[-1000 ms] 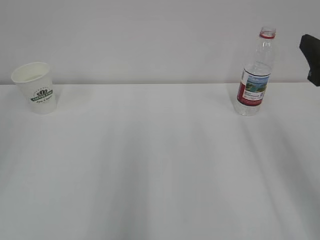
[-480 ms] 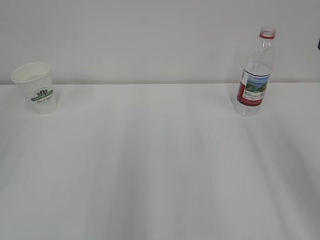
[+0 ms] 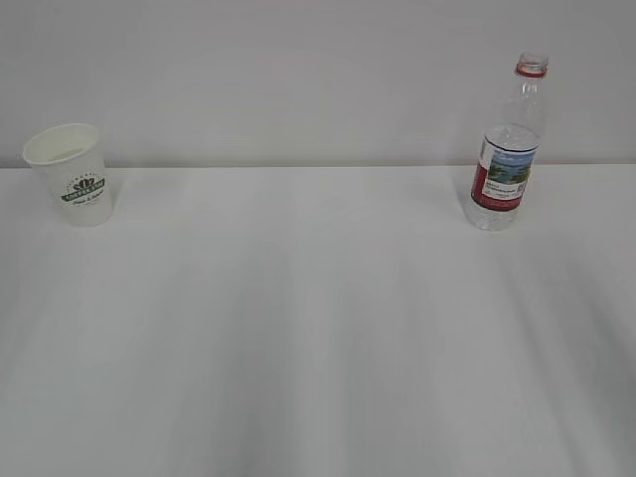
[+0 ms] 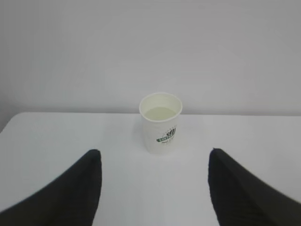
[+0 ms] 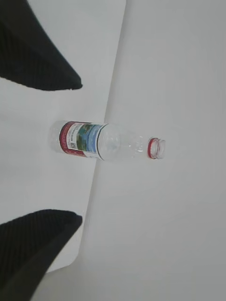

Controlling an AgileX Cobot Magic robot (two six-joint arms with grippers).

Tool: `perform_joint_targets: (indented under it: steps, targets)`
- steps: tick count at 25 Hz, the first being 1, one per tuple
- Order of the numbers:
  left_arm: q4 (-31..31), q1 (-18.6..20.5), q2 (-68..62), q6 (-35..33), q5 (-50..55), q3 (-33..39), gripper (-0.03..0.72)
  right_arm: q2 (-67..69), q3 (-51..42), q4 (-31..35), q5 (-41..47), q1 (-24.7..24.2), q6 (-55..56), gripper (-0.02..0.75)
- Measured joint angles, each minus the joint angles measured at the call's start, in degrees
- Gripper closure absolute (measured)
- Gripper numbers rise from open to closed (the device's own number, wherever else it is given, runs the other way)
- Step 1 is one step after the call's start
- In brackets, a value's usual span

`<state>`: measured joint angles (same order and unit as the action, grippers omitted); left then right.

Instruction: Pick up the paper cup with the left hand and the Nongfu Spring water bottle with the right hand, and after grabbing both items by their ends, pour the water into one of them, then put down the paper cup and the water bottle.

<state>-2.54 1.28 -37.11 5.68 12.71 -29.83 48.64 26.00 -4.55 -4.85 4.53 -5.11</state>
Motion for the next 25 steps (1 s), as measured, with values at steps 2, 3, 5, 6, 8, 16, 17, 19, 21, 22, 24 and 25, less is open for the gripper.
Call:
perform_joint_targets:
  steps: [2, 3, 5, 6, 8, 16, 17, 19, 21, 22, 24, 25]
  targets:
    - [0.44, 0.0, 0.0, 0.0, 2.42, -0.7, 0.172, -1.49, 0.0, 0.0, 3.06, 0.0, 0.11, 0.144]
    - [0.55, 0.0, 0.0, 0.0, 3.99, -1.09, 0.172, -2.31, 0.0, 0.0, 4.37, 0.0, 0.22, 0.144]
    - [0.64, 0.0, 0.0, 0.0, 7.01, -2.25, 0.172, -3.81, 0.0, 0.12, 7.8, 0.0, 0.61, 0.144]
    - [0.64, 0.0, 0.0, 0.0, 8.18, -2.81, 0.172, -4.62, 0.0, 0.12, 9.22, 0.0, 0.84, 0.144]
    - [0.64, 0.0, 0.0, 0.0, 10.89, -3.6, 0.172, -6.13, 0.0, 0.33, 12.4, 0.0, 0.98, 0.144]
    - [0.77, 0.0, 0.0, 0.0, 21.45, -4.83, 0.172, -11.57, -0.04, 1.46, 22.88, 0.0, 1.25, 0.144]
    - [0.77, 0.0, 0.0, -0.15, 22.93, -4.97, 0.172, -12.02, -0.04, 2.07, 24.13, 0.0, 1.25, 0.144]
    - [0.77, 0.0, 0.0, -1.32, 26.31, -4.96, 0.172, -12.73, -0.04, 2.99, 26.99, 0.0, 1.25, 0.144]
    - [0.88, 0.0, 0.0, -2.15, 29.34, -4.96, 0.172, -13.64, -0.13, 3.5, 29.16, 0.0, 1.25, 0.144]
    - [0.88, 0.0, 0.0, -2.65, 30.85, -4.96, 0.172, -14.01, -0.13, 3.63, 30.23, 0.0, 1.25, 0.144]
    - [0.88, 0.0, 0.0, -3.51, 33.56, -4.96, 0.172, -14.92, -0.13, 3.84, 31.81, 0.0, 1.25, 0.144]
    - [0.88, 0.0, 0.0, -3.81, 34.88, -4.96, 0.172, -15.25, -0.13, 3.95, 32.66, 0.0, 1.25, 0.144]
